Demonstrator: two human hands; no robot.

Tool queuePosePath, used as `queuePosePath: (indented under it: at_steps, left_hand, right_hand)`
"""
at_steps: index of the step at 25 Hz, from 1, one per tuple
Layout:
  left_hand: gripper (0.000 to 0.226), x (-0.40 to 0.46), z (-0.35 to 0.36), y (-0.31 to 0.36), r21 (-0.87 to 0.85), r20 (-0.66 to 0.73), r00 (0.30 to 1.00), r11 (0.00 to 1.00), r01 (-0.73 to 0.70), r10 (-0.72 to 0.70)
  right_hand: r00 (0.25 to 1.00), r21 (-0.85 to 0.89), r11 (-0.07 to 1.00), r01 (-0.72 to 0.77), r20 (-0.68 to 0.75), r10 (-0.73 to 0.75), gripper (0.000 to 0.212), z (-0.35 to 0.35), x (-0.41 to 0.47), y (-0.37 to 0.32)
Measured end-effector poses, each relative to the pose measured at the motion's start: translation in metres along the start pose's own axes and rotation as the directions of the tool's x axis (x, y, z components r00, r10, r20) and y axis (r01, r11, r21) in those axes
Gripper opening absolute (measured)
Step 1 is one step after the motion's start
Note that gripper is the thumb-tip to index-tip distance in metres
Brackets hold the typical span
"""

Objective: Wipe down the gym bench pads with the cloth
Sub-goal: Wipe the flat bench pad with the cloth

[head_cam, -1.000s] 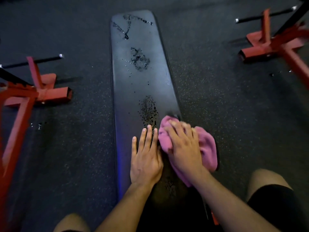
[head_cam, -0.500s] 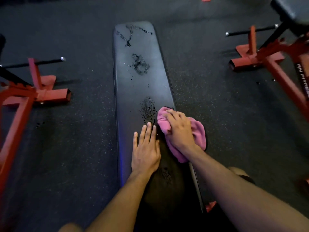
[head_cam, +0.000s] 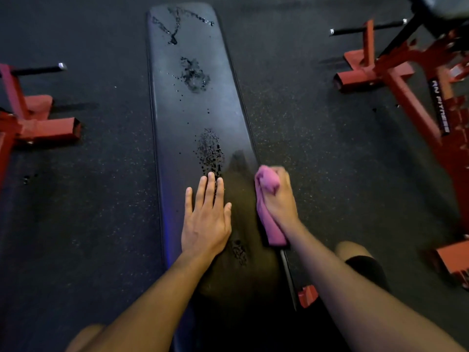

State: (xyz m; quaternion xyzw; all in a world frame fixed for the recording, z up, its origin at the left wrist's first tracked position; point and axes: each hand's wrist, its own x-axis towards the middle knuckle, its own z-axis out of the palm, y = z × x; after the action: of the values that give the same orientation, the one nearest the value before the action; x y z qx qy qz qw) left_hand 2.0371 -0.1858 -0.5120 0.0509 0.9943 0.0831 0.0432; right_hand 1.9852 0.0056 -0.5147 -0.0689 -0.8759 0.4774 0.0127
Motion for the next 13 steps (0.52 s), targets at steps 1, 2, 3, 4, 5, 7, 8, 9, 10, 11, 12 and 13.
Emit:
queuePosePath:
  at_steps: [1, 2, 3, 4, 5, 7, 8, 9, 10, 11, 12, 13]
  left_hand:
    - [0.066, 0.0, 0.001, -0.001, 0.01, -0.009, 1.0, 1.0, -0.003, 0.003]
    - [0.065, 0.002, 0.002, -0.001, 0.02, -0.021, 1.0, 1.0, -0.007, 0.007]
    - [0.065, 0.004, 0.002, -0.001, 0.021, -0.032, 0.999, 1.0, -0.007, 0.008]
    - [0.065, 0.005, 0.002, -0.001, 0.021, -0.033, 0.999, 1.0, -0.009, 0.009]
    - [0.065, 0.004, 0.002, 0.0, 0.018, -0.031, 0.999, 1.0, -0.009, 0.01]
    - [0.065, 0.002, 0.005, 0.0, 0.026, -0.039, 0.999, 1.0, -0.009, 0.01]
    - [0.065, 0.002, 0.004, -0.001, 0.027, -0.037, 0.999, 1.0, -0.005, 0.006]
    - [0.066, 0.003, 0.004, -0.001, 0.028, -0.027, 1.0, 1.0, -0.007, 0.008]
    - [0.066, 0.003, 0.005, -0.001, 0.031, -0.021, 1.0, 0.999, -0.01, 0.011]
    - [0.066, 0.002, 0.006, -0.001, 0.035, -0.025, 1.0, 0.999, -0.009, 0.01]
    - [0.066, 0.003, 0.007, -0.001, 0.036, -0.028, 1.0, 0.999, -0.007, 0.008]
    - [0.066, 0.003, 0.006, -0.001, 0.035, -0.023, 1.0, 0.999, -0.009, 0.01]
  right_hand:
    - [1.0, -0.019, 1.0, -0.01, -0.02, 0.009, 0.022, 0.008, 0.036, -0.011]
    - [0.999, -0.036, 0.999, -0.027, -0.027, 0.026, 0.023, 0.013, 0.067, -0.021]
    - [0.998, -0.052, 0.997, -0.048, -0.032, 0.046, 0.024, 0.018, 0.089, -0.028]
    - [0.998, -0.058, 0.997, -0.054, -0.037, 0.052, 0.024, 0.021, 0.097, -0.031]
    - [0.999, -0.04, 0.998, -0.038, -0.028, 0.037, 0.024, 0.02, 0.095, -0.03]
    - [1.0, -0.003, 1.0, 0.018, 0.006, -0.018, 0.026, 0.01, 0.06, -0.022]
    - [1.0, 0.002, 1.0, 0.023, 0.015, -0.023, 0.027, 0.001, 0.03, -0.014]
    - [0.999, -0.001, 1.0, 0.013, 0.03, -0.013, 0.028, -0.008, -0.005, -0.005]
    - [0.999, -0.003, 1.0, 0.023, 0.048, -0.022, 0.026, -0.014, -0.037, 0.007]
    - [0.997, -0.031, 0.998, 0.056, 0.051, -0.055, 0.025, -0.017, -0.058, 0.017]
    - [0.996, -0.082, 0.993, 0.089, 0.031, -0.087, 0.025, -0.017, -0.058, 0.021]
    - [0.993, -0.142, 0.983, 0.118, -0.012, -0.121, 0.026, -0.013, -0.037, 0.018]
